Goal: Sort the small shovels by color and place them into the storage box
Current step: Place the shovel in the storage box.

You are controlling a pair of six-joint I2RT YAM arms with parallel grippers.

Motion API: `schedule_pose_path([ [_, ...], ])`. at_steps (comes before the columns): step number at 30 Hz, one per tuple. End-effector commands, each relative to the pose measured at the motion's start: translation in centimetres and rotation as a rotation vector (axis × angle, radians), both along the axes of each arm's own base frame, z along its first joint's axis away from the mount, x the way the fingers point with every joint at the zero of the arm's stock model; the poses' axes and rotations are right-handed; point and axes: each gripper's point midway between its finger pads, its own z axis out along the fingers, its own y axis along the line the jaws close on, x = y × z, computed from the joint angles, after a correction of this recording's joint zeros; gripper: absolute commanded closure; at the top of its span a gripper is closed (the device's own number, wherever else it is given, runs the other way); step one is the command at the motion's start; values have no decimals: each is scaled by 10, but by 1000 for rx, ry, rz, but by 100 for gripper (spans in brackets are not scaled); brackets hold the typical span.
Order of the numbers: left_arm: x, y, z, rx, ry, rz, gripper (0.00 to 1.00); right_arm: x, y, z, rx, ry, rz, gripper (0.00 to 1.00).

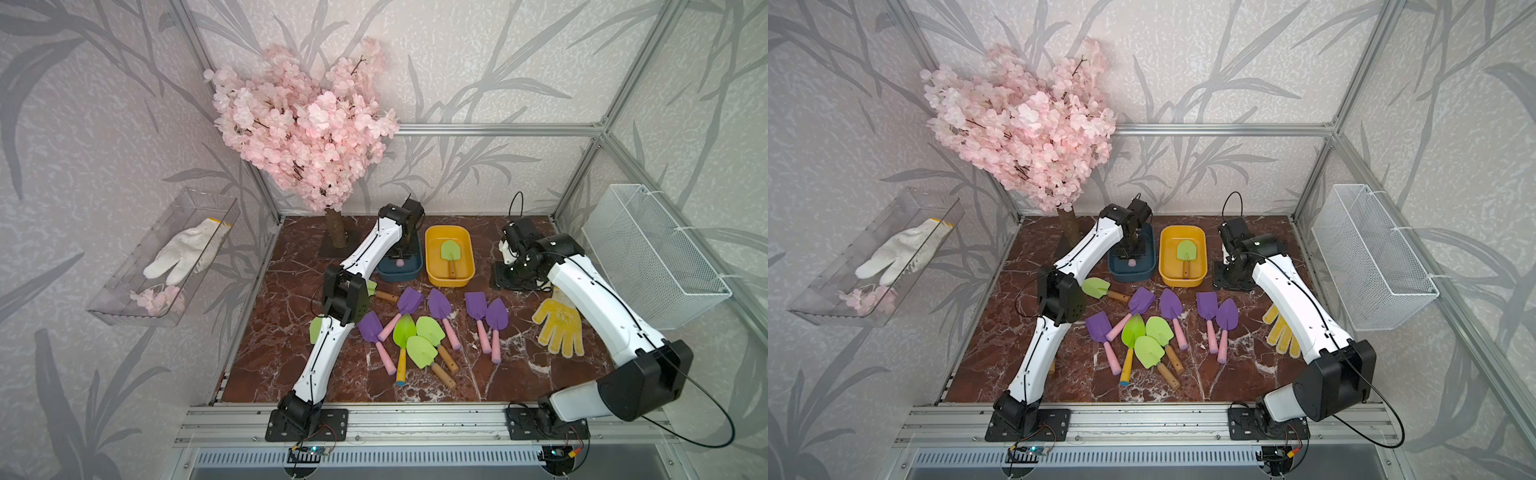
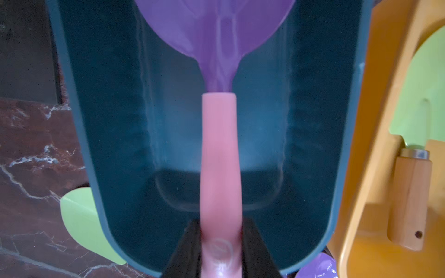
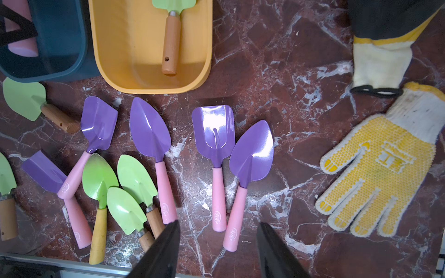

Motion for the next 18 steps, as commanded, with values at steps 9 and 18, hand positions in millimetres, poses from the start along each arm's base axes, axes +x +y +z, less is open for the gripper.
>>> schedule_pose_path([
  [9,16,28,-35,46,37,18,78,-9,-6,-9,-4,33,0,44],
  [18,17,32,-48,58,62,11,78,-7,-3,-16,1,53,2,44],
])
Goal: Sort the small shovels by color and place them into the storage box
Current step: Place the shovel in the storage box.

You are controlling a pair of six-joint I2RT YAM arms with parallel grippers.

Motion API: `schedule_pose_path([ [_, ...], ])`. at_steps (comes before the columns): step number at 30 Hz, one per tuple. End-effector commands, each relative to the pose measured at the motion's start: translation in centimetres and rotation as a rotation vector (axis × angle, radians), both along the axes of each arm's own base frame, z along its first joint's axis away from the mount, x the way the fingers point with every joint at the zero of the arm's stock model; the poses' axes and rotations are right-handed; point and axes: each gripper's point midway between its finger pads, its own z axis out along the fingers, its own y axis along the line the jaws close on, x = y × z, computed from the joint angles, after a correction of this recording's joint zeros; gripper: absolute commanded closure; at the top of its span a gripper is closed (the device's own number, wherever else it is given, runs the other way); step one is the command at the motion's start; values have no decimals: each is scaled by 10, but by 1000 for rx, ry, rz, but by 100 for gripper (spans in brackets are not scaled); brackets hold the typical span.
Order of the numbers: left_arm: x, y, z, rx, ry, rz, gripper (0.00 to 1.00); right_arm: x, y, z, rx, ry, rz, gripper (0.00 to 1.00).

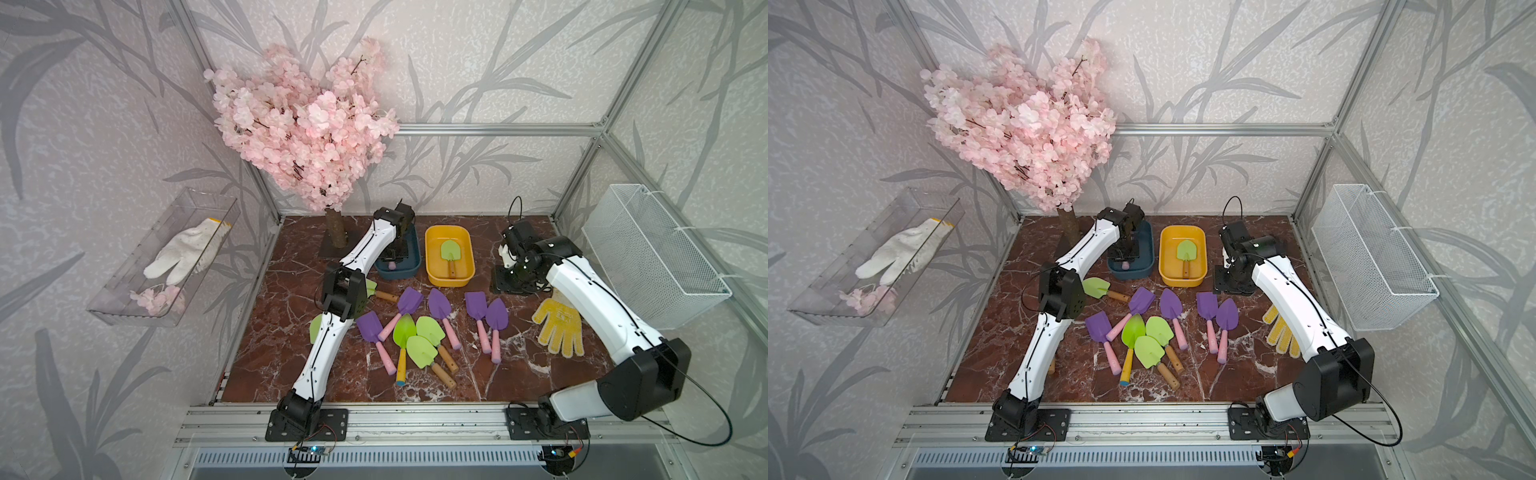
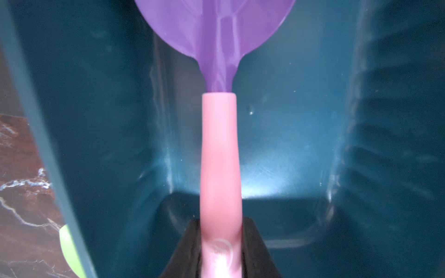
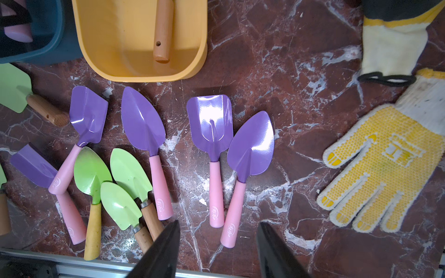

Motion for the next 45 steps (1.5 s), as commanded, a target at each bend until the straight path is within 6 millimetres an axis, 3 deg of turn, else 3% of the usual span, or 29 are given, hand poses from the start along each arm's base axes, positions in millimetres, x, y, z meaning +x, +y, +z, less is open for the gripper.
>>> schedule_pose_path([
  [1,5,6,-11,22,8,-4,78,0,0,-4,0,13,4,44],
  [8,5,11,-17,31,21,-2,75,2,0,-8,-7,22,6,44],
  [17,4,14,-21,43,31,-11,65,5,0,-10,-10,29,7,44],
  [26,9,13,-13,34,4,-9,59,7,-2,-9,-21,28,5,44],
  [34,11,10,-3,19,-16,-23,46,7,-3,-8,-21,27,1,44],
  [40,15,2,25,-20,-74,-41,35,7,-3,-6,-14,25,-7,44],
  [45,20,-19,76,-101,-192,-93,28,6,-2,0,-5,18,-14,44],
])
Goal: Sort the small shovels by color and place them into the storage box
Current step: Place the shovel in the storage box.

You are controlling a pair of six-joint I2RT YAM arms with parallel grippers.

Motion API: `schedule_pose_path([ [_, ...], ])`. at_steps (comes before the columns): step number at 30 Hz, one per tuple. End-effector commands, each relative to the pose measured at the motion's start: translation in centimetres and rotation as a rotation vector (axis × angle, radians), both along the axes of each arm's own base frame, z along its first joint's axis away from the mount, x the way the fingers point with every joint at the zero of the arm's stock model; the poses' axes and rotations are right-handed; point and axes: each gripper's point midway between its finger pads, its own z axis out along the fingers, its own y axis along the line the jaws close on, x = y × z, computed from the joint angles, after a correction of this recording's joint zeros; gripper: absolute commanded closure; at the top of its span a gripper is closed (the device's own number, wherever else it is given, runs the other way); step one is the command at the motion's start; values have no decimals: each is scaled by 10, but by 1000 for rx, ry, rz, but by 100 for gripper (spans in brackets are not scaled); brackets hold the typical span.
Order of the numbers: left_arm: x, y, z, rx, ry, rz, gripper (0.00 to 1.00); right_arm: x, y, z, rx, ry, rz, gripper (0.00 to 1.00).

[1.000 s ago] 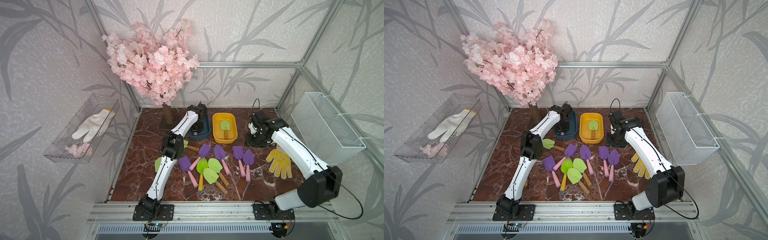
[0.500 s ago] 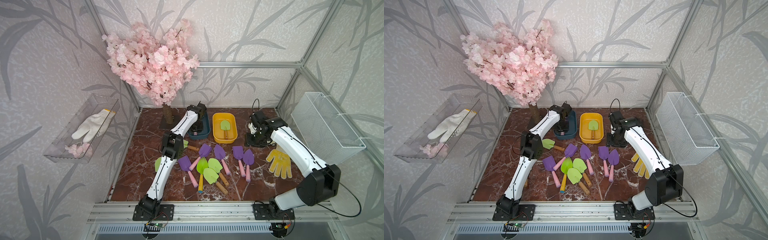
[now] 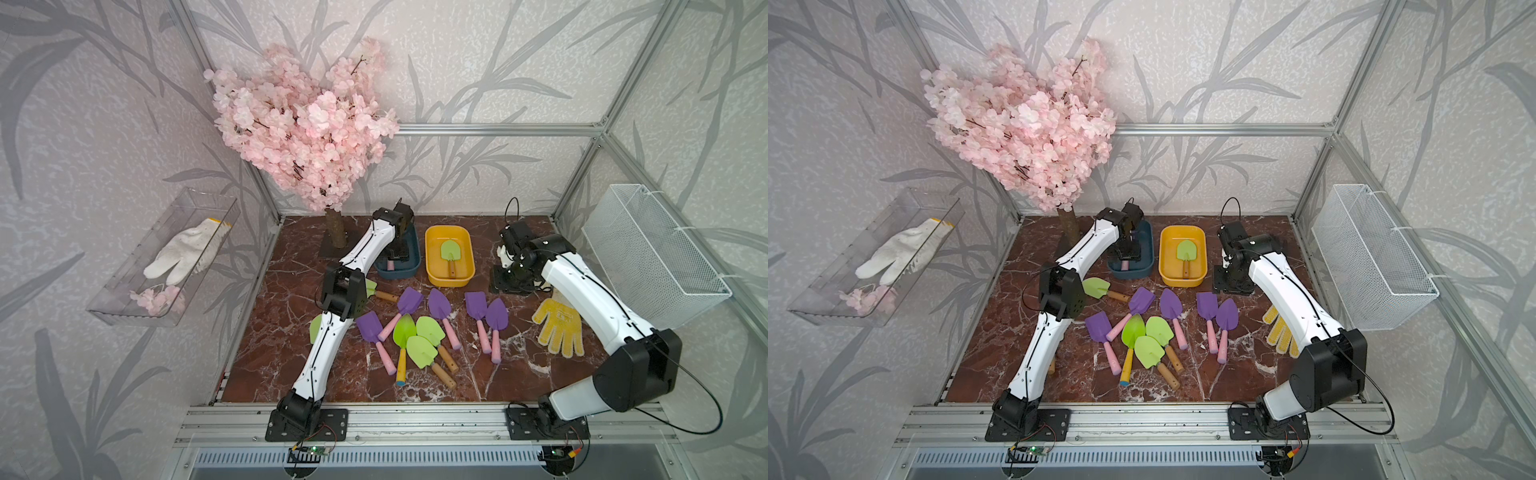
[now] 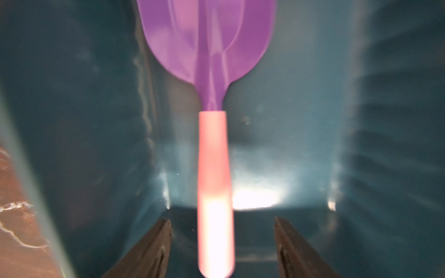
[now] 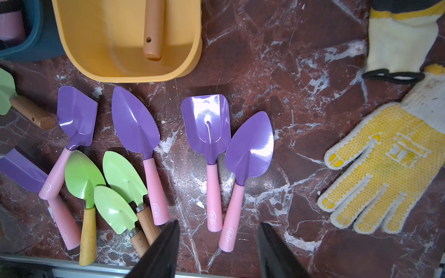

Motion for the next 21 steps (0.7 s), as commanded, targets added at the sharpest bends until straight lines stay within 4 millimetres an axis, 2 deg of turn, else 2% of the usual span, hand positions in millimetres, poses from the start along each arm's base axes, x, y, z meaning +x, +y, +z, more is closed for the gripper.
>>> schedule_pose_path([
  [1,9,-19,81,-93,-174,-53,27,-1,-1,12,8,-15,-9,44],
  [6,-10,-29,141,-114,-275,-90,27,-10,1,9,31,8,-24,43],
  [11,-51,-26,174,-111,-299,-94,27,-29,3,-5,71,47,-68,43],
  [15,-91,-12,186,-88,-308,-85,27,-45,3,-14,82,60,-92,43],
  [21,-148,22,181,-74,-303,-21,27,-72,-2,-27,84,95,-144,43],
])
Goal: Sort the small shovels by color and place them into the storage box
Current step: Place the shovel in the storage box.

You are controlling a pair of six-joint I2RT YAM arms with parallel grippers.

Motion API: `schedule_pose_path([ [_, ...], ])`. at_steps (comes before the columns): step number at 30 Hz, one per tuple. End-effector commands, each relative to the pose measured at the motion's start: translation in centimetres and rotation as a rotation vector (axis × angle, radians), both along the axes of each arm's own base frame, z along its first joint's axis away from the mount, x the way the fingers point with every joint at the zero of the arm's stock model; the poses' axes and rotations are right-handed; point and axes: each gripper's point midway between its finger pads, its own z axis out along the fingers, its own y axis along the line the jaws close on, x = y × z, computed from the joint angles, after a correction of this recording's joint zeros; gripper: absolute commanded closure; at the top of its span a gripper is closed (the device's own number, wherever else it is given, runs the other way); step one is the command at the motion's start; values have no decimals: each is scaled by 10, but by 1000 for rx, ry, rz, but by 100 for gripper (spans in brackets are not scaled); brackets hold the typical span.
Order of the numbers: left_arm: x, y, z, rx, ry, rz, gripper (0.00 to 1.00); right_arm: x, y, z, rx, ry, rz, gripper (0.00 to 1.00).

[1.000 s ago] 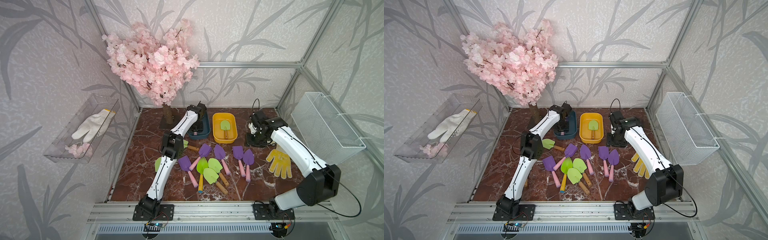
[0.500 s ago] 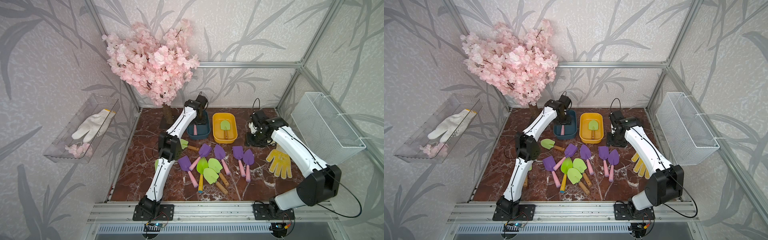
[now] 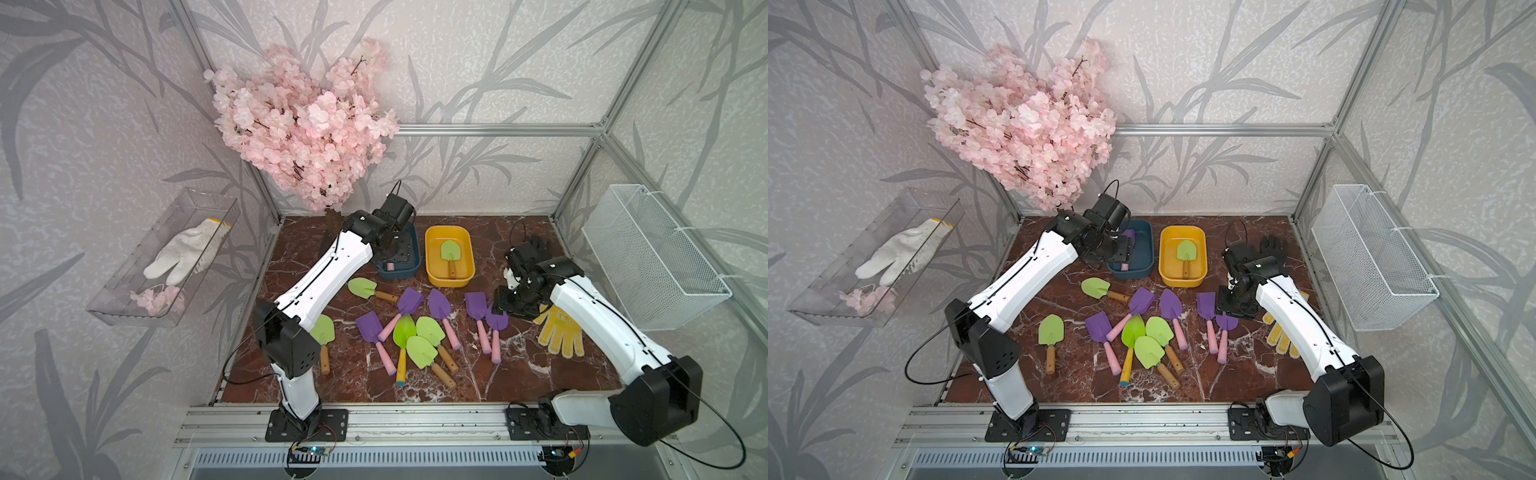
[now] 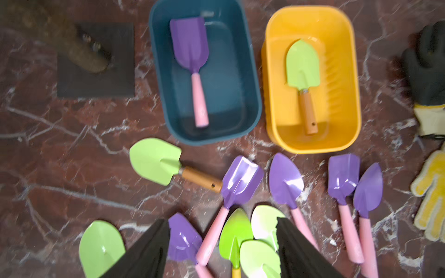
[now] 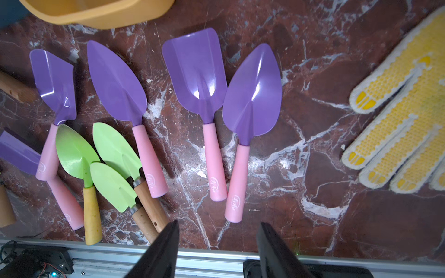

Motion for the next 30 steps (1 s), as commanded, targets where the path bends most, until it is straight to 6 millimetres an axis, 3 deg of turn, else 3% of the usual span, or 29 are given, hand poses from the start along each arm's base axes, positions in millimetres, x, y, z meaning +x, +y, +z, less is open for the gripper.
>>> schedule_pose_path([
  [1,-22,25,0,6,-27,81,27,-15,-3,-4,10,16,-68,44],
  [7,-72,61,-16,16,-1,140,26,-41,-22,-24,-45,78,-215,43],
  [13,-101,85,-24,30,6,180,26,-49,-22,-51,-60,165,-265,43],
  [30,-121,101,-47,62,33,197,26,-31,-15,-88,-57,252,-295,44],
])
